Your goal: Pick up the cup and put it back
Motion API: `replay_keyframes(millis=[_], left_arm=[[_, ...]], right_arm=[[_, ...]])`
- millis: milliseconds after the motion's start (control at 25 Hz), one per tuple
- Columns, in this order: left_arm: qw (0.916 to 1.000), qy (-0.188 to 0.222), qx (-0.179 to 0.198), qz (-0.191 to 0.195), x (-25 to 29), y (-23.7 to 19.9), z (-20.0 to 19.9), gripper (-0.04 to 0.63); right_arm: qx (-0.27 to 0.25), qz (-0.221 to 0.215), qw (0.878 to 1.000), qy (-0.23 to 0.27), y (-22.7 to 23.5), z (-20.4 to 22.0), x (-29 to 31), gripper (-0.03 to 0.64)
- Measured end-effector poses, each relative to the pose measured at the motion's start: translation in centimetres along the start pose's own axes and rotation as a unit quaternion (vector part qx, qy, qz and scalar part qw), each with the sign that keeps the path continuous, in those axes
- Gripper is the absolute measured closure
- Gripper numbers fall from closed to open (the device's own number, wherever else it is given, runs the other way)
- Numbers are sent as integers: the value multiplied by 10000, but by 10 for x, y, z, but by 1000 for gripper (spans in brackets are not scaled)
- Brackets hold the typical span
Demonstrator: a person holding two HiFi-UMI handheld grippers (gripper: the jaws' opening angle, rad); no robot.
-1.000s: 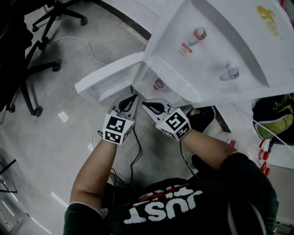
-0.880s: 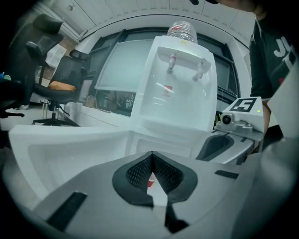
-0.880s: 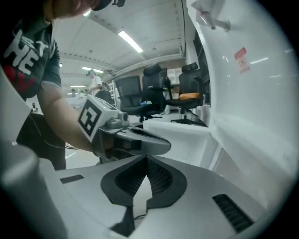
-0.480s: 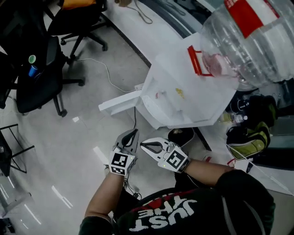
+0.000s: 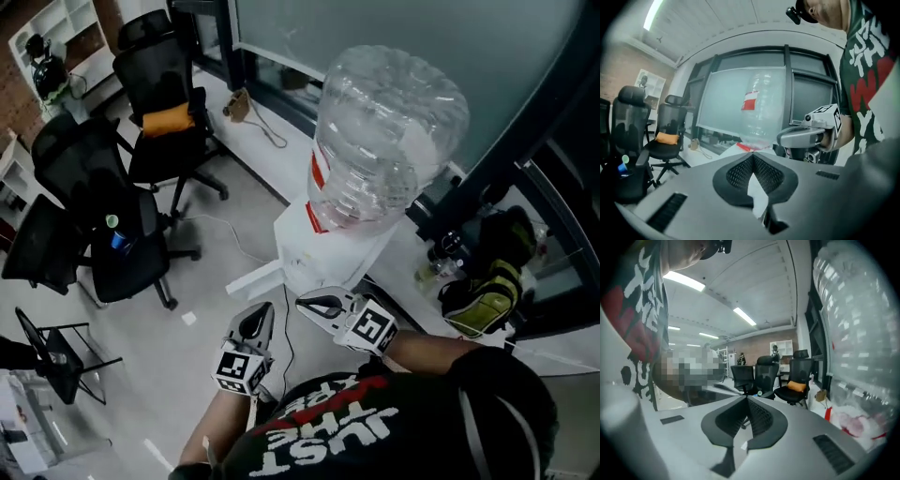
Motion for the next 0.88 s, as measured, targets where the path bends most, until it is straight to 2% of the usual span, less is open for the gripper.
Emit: replay_keyframes(millis=[240, 480, 680, 880], left_arm=[[9979, 584, 183, 217, -6, 32, -127, 592], [9934, 943, 422, 508, -13, 58, -202, 592], [9915, 1026, 335, 731, -17, 66, -236, 592], [9896, 1136, 278, 840, -21, 82, -234, 592]], right_arm=[[-249, 321, 9975, 572, 5, -89, -75, 582], [-81, 399, 9954, 864, 6, -146, -114, 583], [-16, 532, 9929, 1067, 7, -185, -131, 583], [106, 542, 9920, 1136, 4, -181, -145, 583]])
Point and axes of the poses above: the fingertips, and each gripper's own axes: x forward along the fingers, y to its right, z out of its underside, the point moved 5 cm from there along -x, backward along the fingers, and after that the axes turned 10 degrees about -z, right-handed, at the moved point
